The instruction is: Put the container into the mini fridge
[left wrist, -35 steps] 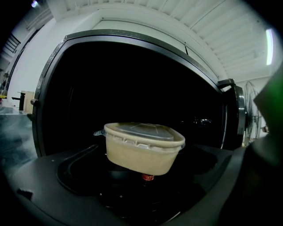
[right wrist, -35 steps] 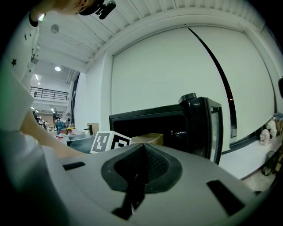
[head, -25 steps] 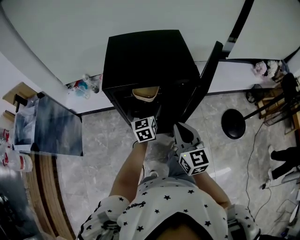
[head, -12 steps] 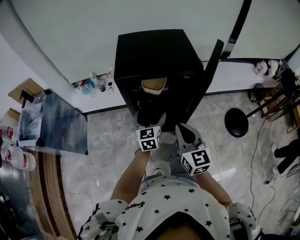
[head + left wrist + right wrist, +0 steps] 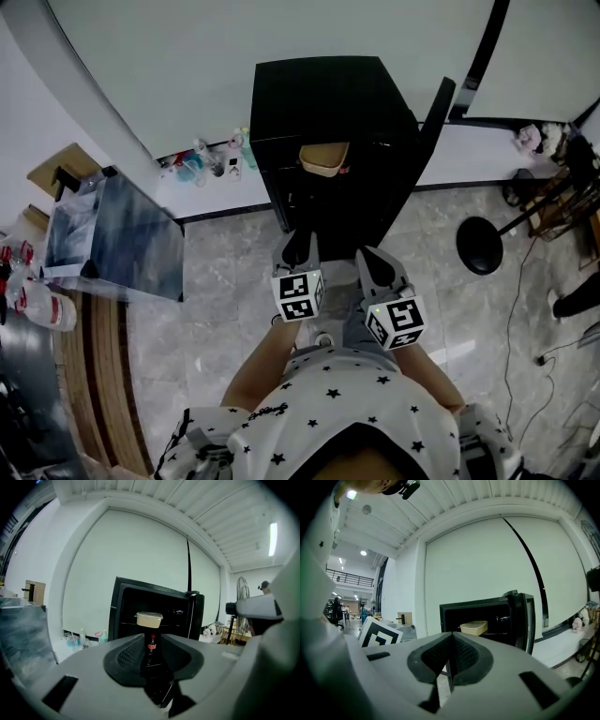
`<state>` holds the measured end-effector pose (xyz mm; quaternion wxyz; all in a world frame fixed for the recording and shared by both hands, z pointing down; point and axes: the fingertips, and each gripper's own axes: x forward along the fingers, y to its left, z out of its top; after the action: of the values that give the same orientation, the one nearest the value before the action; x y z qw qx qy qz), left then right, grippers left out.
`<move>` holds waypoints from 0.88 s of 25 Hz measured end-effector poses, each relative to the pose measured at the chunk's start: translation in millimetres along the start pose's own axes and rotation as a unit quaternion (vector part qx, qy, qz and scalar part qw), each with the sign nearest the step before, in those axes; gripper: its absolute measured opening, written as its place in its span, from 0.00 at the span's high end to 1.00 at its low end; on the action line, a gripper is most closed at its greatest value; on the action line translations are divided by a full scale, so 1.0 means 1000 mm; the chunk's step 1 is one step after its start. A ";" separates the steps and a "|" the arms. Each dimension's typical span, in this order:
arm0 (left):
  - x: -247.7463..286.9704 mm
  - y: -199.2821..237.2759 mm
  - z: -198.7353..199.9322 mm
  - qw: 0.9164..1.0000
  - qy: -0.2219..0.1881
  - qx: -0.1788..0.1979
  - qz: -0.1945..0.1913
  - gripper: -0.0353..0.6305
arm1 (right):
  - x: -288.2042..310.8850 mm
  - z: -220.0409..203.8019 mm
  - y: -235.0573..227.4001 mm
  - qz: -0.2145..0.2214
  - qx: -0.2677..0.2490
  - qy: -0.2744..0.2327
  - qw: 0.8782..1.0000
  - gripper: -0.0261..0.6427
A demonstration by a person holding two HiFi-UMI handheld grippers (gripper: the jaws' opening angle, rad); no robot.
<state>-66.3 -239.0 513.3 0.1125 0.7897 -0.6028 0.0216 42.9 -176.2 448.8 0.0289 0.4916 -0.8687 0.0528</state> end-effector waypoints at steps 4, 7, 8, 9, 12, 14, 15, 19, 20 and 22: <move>-0.025 0.002 0.008 1.000 -0.011 0.001 -0.001 0.87 | -0.007 -0.002 0.010 0.004 0.002 -0.002 1.000 0.97; -0.043 0.004 0.012 1.000 -0.011 -0.004 -0.002 0.91 | -0.010 -0.003 0.014 0.005 0.003 -0.003 1.000 0.97; -0.048 0.005 0.012 1.000 -0.010 -0.008 -0.003 0.92 | -0.011 -0.002 0.015 0.006 0.003 -0.004 1.000 0.97; -0.053 0.005 0.012 1.000 -0.009 -0.012 -0.004 0.92 | -0.012 -0.001 0.016 0.006 0.002 -0.005 1.000 0.97; -0.068 0.005 0.009 1.000 -0.003 -0.023 -0.011 0.93 | -0.016 0.001 0.016 0.007 0.002 -0.010 1.000 0.97; -0.075 0.005 0.008 1.000 -0.001 -0.026 -0.015 0.93 | -0.018 0.001 0.018 0.008 0.003 -0.012 1.000 0.97; -0.078 0.005 0.008 1.000 -0.001 -0.027 -0.017 0.93 | -0.019 0.000 0.019 0.009 0.003 -0.012 1.000 0.97; -0.082 0.007 0.010 0.999 -0.004 -0.024 -0.021 0.93 | -0.018 -0.003 0.024 0.014 0.006 -0.009 1.000 0.97; -0.082 0.007 0.011 0.999 -0.005 -0.024 -0.022 0.93 | -0.017 -0.003 0.026 0.016 0.006 -0.007 1.000 0.97; -0.082 0.009 0.012 0.999 -0.006 -0.024 -0.024 0.93 | -0.016 -0.005 0.029 0.018 0.005 -0.001 1.000 0.97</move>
<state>-98.2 -165.5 488.8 0.1283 0.8009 -0.5848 -0.0003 26.5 -147.1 450.1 0.0250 0.4764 -0.8770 0.0569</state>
